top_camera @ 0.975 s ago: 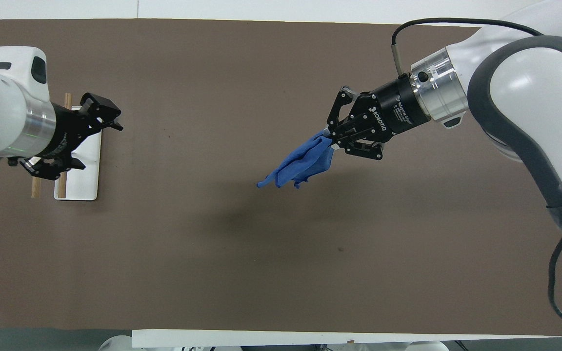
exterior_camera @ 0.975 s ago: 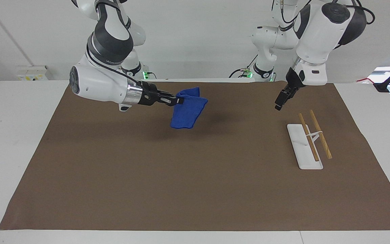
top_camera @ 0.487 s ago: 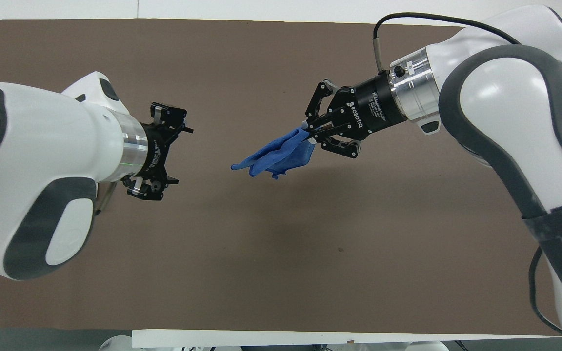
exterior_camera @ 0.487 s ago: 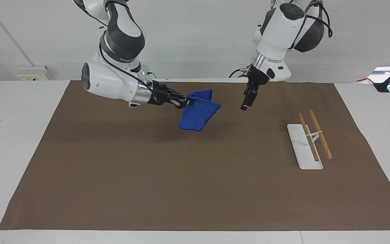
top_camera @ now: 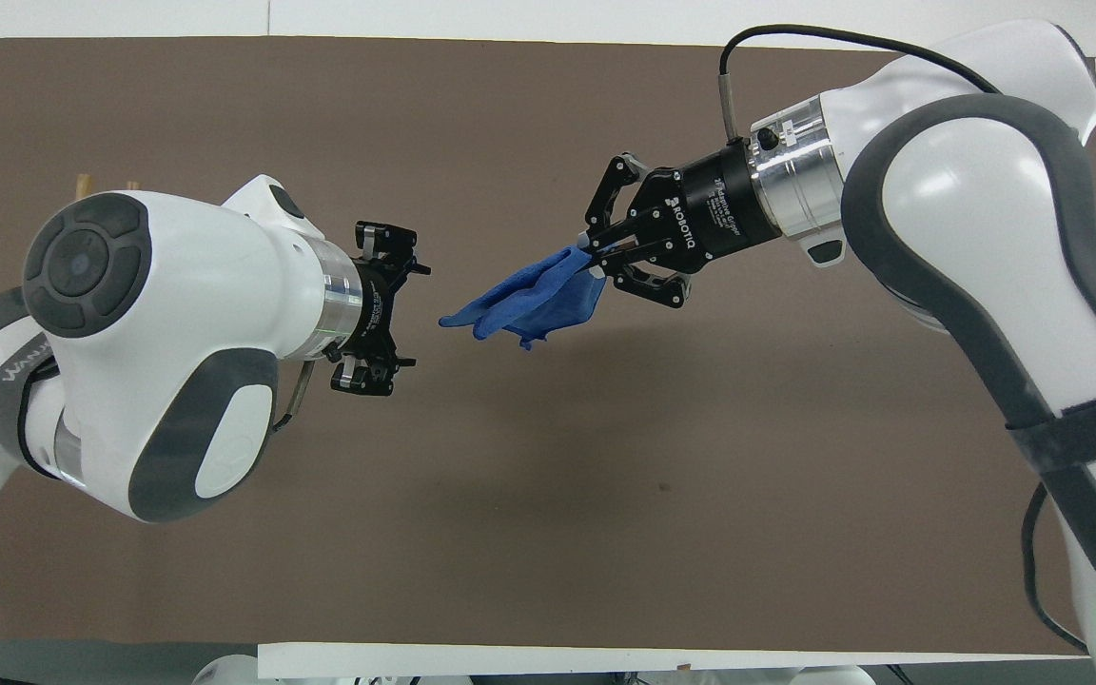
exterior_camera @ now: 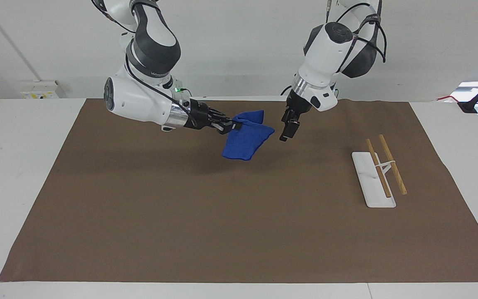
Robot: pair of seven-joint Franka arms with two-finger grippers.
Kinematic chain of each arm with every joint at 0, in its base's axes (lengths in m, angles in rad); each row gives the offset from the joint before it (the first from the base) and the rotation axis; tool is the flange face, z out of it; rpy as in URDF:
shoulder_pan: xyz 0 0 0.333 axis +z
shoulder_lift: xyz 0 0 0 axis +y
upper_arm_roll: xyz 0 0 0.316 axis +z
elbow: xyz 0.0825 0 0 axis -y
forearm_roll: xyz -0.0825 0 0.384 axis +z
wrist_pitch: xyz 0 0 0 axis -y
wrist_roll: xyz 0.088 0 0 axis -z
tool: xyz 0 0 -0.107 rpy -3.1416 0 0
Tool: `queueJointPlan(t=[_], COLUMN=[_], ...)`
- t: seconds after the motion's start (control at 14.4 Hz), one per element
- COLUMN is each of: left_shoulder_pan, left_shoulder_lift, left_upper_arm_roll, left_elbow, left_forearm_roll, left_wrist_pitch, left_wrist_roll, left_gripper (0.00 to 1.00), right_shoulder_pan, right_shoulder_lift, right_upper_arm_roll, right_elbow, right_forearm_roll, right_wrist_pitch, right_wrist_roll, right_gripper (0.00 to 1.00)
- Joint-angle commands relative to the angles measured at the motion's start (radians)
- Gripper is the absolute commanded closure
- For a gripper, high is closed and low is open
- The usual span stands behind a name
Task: Right arm passes towel to left arm to hang
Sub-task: 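Close the left gripper on the towel held by the right gripper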
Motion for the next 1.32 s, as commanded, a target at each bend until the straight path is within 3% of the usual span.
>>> queueJointPlan(t=[0.0,0.56,0.7,0.77,1.25], left_shoulder_pan=[-0.024,-0.061,-0.074,-0.074,-0.056], left_shoulder_lift=[0.000,0.021,0.021,0.021,0.053], left_upper_arm_roll=[0.007,0.007,0.007,0.007,0.017], left_elbow=[-0.010,0.037,0.039,0.039,0.106], left_forearm_roll=[-0.029,-0.061,-0.061,-0.063,-0.019], left_wrist_pitch=[0.022,0.029,0.031,0.031,0.020], left_wrist_roll=[-0.031,-0.034,-0.034,-0.034,0.009], left_gripper=[0.15,0.36,0.90,1.00,1.00], right_shoulder_pan=[0.000,-0.002,-0.002,0.000,0.000], right_shoulder_lift=[-0.015,-0.015,-0.015,-0.015,-0.018], right_upper_arm_roll=[0.004,0.004,0.004,0.004,0.004], right_elbow=[-0.022,-0.022,-0.022,-0.024,-0.029], right_forearm_roll=[0.027,0.027,0.027,0.027,0.027], right_wrist_pitch=[0.024,0.026,0.026,0.026,0.026], right_wrist_roll=[0.013,0.013,0.013,0.013,0.013], right_gripper=[1.00,1.00,1.00,1.00,1.00])
